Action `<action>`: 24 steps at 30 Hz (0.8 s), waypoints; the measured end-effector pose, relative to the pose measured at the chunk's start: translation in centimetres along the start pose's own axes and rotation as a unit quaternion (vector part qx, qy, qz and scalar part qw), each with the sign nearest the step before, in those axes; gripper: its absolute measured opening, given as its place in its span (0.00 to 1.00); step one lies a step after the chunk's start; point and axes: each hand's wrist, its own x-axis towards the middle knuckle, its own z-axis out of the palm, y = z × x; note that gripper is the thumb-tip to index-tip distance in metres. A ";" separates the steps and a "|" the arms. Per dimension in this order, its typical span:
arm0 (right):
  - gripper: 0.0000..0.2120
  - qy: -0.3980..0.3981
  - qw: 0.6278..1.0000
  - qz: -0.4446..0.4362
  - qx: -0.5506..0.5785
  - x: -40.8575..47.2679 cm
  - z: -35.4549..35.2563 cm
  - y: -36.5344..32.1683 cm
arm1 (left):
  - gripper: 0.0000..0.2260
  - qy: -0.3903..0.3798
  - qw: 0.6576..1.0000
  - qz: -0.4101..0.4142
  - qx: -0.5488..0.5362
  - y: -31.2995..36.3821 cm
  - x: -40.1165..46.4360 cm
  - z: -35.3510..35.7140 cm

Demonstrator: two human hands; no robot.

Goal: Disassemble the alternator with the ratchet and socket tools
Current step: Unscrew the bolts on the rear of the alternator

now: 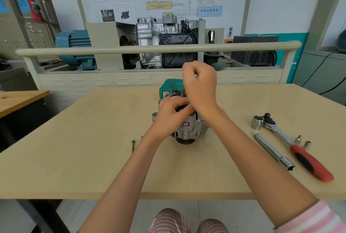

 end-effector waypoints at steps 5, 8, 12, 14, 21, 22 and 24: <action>0.30 -0.119 0.849 0.206 0.471 1.7 -1.1 0.5 | 0.12 -0.008 1.000 0.028 0.005 0.2 0.0 -0.2; 0.30 -0.091 0.870 0.202 0.439 1.4 -0.7 0.2 | 0.12 0.006 1.000 0.030 0.001 -0.1 0.0 -0.1; 0.14 0.082 0.992 -0.014 -0.099 -1.3 0.4 0.2 | 0.19 0.019 1.000 0.001 -0.021 -0.1 0.0 0.1; 0.10 0.128 0.950 -0.065 -0.276 -2.0 1.0 -0.1 | 0.14 0.032 0.999 -0.027 -0.029 0.1 -0.1 0.2; 0.27 -0.044 0.916 0.184 0.354 1.3 -1.0 0.0 | 0.15 -0.019 0.999 0.015 0.032 0.5 -0.1 -0.1; 0.29 -0.061 0.879 0.211 0.422 1.6 -1.3 0.3 | 0.14 -0.014 0.999 0.018 0.029 0.3 0.0 -0.1; 0.30 -0.087 0.830 0.231 0.500 1.9 -1.5 0.7 | 0.13 -0.006 0.999 0.026 0.021 0.1 -0.1 0.0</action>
